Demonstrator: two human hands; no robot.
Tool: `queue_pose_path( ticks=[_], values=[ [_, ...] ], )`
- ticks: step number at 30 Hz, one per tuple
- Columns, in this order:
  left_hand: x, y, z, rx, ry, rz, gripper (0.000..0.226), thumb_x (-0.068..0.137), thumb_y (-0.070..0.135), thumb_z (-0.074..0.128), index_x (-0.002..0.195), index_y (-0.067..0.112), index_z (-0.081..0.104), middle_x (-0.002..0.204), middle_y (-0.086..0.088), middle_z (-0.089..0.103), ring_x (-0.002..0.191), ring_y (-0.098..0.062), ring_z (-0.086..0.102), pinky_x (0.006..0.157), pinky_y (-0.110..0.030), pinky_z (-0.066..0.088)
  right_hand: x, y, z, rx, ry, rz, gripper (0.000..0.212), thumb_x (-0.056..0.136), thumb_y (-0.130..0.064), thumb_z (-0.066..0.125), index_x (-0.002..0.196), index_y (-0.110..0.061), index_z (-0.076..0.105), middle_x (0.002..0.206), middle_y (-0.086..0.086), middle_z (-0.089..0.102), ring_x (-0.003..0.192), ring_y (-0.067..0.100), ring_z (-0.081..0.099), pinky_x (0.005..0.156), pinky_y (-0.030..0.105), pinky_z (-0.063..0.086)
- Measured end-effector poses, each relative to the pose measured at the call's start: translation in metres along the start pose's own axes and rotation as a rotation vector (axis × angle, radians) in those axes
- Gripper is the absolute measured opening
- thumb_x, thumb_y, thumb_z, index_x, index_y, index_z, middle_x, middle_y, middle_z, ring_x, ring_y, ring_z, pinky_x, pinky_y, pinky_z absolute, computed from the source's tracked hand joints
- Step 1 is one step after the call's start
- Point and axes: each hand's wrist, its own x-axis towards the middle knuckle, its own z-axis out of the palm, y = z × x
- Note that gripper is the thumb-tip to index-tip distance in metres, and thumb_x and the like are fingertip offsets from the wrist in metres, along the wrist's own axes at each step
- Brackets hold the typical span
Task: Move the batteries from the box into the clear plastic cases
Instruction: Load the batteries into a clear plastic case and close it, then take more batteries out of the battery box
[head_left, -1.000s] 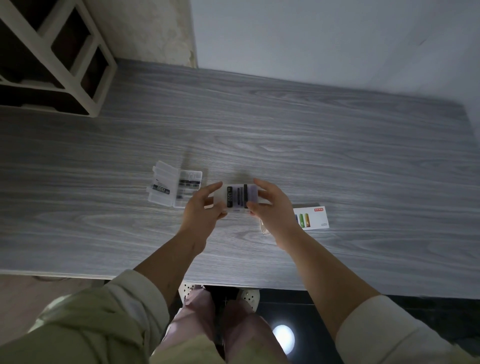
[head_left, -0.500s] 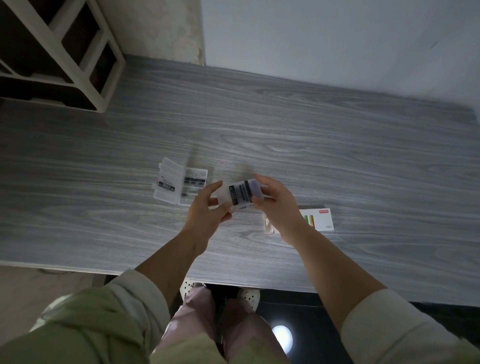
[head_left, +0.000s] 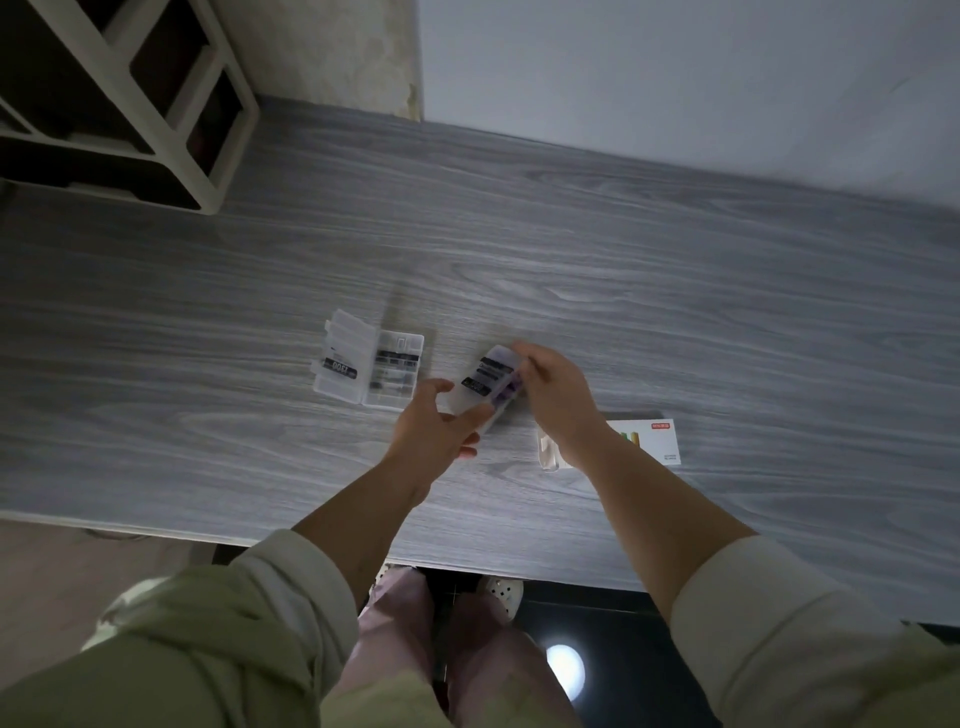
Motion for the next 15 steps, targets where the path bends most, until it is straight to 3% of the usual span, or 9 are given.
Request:
queue_pose_path(
  ticks=[5,7,10,12,15],
  values=[
    [0.004,0.002,0.000,0.004,0.038,-0.032,0.059,0.085,0.031,0.070,0.135,0.017,0.043,0.099,-0.013,0.068,0.086,-0.026,0.071,0.076,-0.037,0.060,0.011,0.001,0.000,0.097,-0.035,0.094,0.039,0.099,-0.006,0.033,0.130,-0.018,0.055,0.121,-0.002,0.056,0.106,0.011,0.053,0.075,0.013,0.041],
    [0.004,0.003,-0.002,0.004,0.034,-0.042,0.059,0.085,0.032,0.069,0.135,0.017,0.043,0.098,-0.014,0.069,0.086,-0.026,0.071,0.075,-0.036,0.060,0.015,0.000,0.000,0.095,-0.054,0.099,0.044,0.097,0.000,0.032,0.131,-0.018,0.053,0.123,0.000,0.057,0.108,0.013,0.054,0.080,0.017,0.044],
    [0.005,0.003,-0.004,0.045,0.027,-0.049,0.058,0.085,0.036,0.068,0.135,0.015,0.046,0.095,-0.012,0.072,0.084,-0.023,0.072,0.071,-0.034,0.060,0.019,-0.002,0.001,0.082,-0.085,0.102,0.055,0.089,0.012,0.033,0.132,-0.017,0.051,0.126,0.004,0.058,0.115,0.017,0.054,0.097,0.033,0.048],
    [0.005,0.004,-0.006,0.058,0.028,-0.042,0.055,0.086,0.039,0.066,0.132,0.014,0.049,0.095,-0.012,0.071,0.081,-0.023,0.072,0.068,-0.032,0.059,0.021,-0.002,0.002,0.068,-0.084,0.085,0.053,0.089,0.011,0.036,0.131,-0.017,0.051,0.126,0.006,0.058,0.114,0.018,0.055,0.099,0.036,0.048],
    [0.004,0.007,-0.008,0.055,0.023,-0.036,0.043,0.091,0.041,0.058,0.124,0.012,0.057,0.093,-0.012,0.068,0.075,-0.022,0.069,0.065,-0.030,0.058,0.024,0.002,0.001,0.037,-0.072,0.070,0.047,0.092,0.007,0.041,0.131,-0.019,0.050,0.124,0.004,0.058,0.106,0.014,0.057,0.084,0.022,0.050]
  ],
)
